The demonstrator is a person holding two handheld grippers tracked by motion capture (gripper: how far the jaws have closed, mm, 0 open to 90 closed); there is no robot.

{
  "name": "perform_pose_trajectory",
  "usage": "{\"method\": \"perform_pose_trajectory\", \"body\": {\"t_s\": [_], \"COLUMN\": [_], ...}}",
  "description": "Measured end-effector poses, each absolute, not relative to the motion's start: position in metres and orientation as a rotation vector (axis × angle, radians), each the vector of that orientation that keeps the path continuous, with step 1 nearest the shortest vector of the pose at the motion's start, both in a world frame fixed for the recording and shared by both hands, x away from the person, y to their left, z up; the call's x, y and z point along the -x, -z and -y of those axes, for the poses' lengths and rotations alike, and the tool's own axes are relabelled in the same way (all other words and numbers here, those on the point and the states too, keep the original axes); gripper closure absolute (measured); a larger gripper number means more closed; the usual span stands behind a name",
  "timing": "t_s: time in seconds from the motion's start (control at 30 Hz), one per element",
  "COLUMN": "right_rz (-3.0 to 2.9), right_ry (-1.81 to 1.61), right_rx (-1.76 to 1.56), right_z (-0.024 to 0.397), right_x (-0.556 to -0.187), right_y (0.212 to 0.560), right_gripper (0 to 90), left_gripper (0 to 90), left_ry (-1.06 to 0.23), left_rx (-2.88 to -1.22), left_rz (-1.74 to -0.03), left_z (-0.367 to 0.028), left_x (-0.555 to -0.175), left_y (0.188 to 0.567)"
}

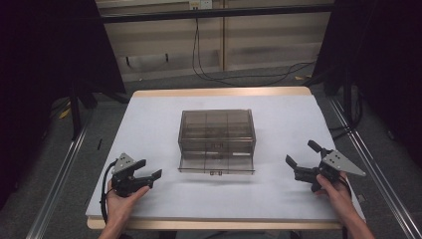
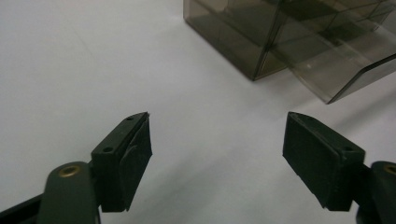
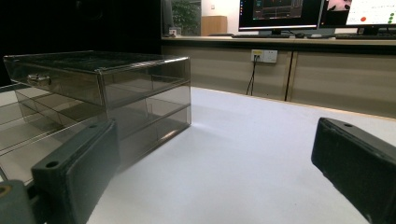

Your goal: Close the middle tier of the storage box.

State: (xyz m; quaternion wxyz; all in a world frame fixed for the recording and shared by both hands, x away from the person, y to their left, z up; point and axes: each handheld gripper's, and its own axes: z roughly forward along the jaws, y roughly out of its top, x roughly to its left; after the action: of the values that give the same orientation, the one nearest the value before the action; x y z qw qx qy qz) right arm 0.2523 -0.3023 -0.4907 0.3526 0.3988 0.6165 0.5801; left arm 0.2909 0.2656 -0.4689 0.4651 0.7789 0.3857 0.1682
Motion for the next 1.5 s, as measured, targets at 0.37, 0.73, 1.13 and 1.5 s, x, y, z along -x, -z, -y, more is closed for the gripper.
{"method": "perform_pose_trajectory", "body": {"t_s": [0.37, 0.73, 1.13, 1.5], "right_rz": [-1.598, -1.595, -1.597, -1.596], "right_ry": [-1.506, -1.503, -1.504, -1.501], "right_rx": [-1.026, -1.027, -1.03, -1.03], "right_z": [0.302, 0.302, 0.302, 0.302], "right_x": [-0.252, -0.252, -0.252, -0.252], "right_y": [0.491, 0.491, 0.491, 0.491], "right_gripper": [0.8, 0.8, 0.8, 0.8], "left_gripper": [51.8, 71.6, 89.2, 90.0], "left_ry": [-0.261, -0.231, -0.11, -0.082], "left_rx": [-1.963, -2.045, -2.094, -2.146], "left_rz": [-0.978, -0.85, -0.752, -0.628], "left_z": [-0.26, -0.243, -0.232, -0.209], "left_x": [-0.283, -0.275, -0.27, -0.261], "left_y": [0.468, 0.462, 0.464, 0.461]}}
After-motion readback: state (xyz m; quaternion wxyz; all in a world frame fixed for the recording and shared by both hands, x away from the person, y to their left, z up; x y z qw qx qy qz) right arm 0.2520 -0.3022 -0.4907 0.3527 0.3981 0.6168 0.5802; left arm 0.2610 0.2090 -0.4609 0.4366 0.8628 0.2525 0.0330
